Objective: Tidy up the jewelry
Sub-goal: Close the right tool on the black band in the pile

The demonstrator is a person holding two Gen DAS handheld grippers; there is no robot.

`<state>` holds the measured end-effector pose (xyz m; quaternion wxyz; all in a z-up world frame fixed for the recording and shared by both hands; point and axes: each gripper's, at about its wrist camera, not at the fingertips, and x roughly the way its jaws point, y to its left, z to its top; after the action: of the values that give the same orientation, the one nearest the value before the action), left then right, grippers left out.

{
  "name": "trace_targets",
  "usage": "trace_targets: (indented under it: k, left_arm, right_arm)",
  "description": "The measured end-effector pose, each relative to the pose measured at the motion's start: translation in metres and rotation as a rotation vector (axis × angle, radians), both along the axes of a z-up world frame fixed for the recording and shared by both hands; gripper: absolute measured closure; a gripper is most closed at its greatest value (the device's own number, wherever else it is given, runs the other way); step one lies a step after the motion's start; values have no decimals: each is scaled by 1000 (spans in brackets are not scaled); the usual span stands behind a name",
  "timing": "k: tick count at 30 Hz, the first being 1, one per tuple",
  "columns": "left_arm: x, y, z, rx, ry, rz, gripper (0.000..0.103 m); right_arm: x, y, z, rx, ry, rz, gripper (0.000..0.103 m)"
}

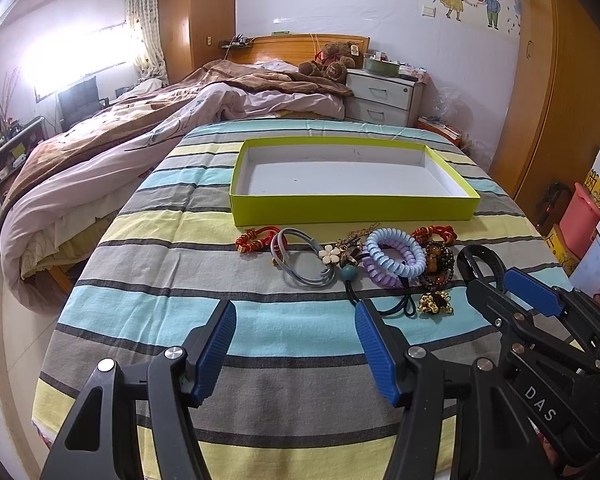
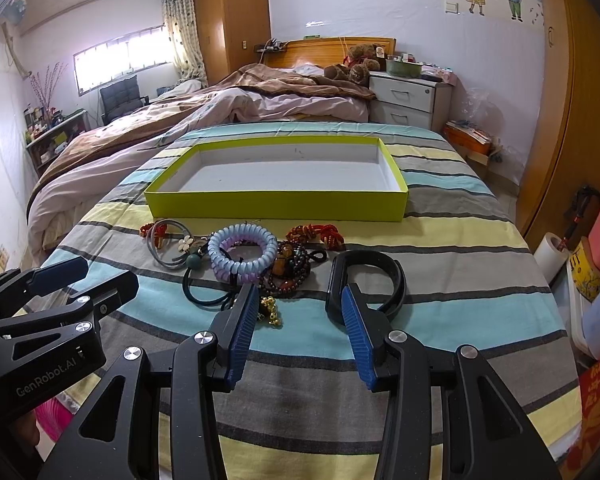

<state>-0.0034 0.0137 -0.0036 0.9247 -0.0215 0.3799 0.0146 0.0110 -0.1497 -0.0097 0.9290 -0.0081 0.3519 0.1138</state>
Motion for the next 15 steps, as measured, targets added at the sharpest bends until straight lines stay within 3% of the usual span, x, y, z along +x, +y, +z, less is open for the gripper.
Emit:
trace_targets:
  k: [15]
  left_arm:
    - [7,8,-1,-5,8,4,42]
  right_arm:
    - [6,-2,2,-1,-9,-5,59]
